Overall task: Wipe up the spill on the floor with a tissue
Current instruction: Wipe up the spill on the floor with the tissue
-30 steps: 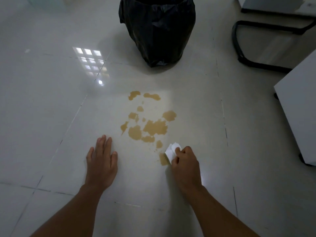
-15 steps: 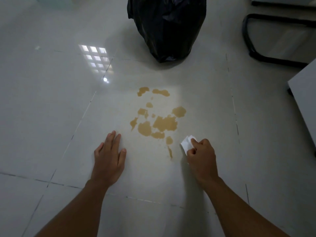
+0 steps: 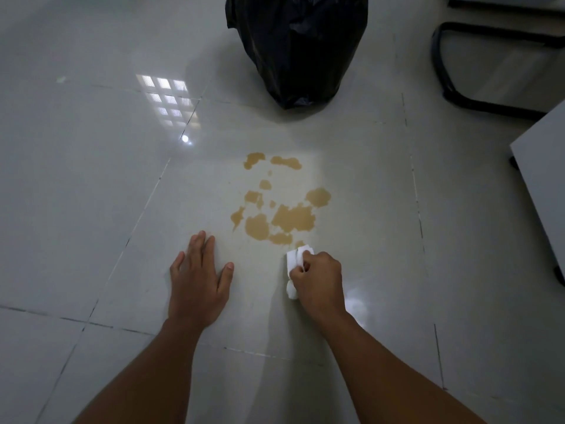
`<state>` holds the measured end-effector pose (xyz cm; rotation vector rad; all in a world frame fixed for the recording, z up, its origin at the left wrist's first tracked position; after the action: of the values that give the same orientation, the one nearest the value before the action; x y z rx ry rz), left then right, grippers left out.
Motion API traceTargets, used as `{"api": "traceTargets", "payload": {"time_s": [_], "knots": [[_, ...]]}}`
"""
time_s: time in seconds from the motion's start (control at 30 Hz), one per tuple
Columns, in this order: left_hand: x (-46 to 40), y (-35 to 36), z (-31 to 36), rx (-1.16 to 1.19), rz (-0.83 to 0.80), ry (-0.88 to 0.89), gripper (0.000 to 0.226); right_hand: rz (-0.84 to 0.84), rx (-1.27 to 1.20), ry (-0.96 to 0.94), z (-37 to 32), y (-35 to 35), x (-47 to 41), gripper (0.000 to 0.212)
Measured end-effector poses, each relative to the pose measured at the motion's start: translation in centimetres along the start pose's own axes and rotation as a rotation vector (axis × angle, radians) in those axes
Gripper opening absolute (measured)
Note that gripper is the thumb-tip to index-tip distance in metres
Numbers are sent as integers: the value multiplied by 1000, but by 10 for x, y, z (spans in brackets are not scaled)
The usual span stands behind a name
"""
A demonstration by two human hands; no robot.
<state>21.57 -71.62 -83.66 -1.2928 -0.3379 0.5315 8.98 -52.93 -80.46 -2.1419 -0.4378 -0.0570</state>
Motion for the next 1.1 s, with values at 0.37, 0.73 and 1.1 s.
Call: {"api": "traceTargets", "payload": {"time_s": [0.37, 0.73, 1.1], "knots": [[0, 5, 11, -43, -24, -40, 85, -8, 21, 29, 16, -9, -17, 25], [0, 4, 12, -53, -11, -49, 87, 91, -124, 1, -4, -5, -16, 33], [0, 3, 13, -52, 24, -67, 82, -43, 139, -139, 13, -29, -40, 18]]}}
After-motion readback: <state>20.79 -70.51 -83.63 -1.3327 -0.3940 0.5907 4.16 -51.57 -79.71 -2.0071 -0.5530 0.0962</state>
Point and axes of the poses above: each hand's wrist, its own x-axis away from the middle knuckle, its own y-axis out of the palm, z = x × y, the point moved 3 cm from there along -x, towards the middle knuckle, and after that the axes turned 2 degrees about y, right-handed, at the moved point
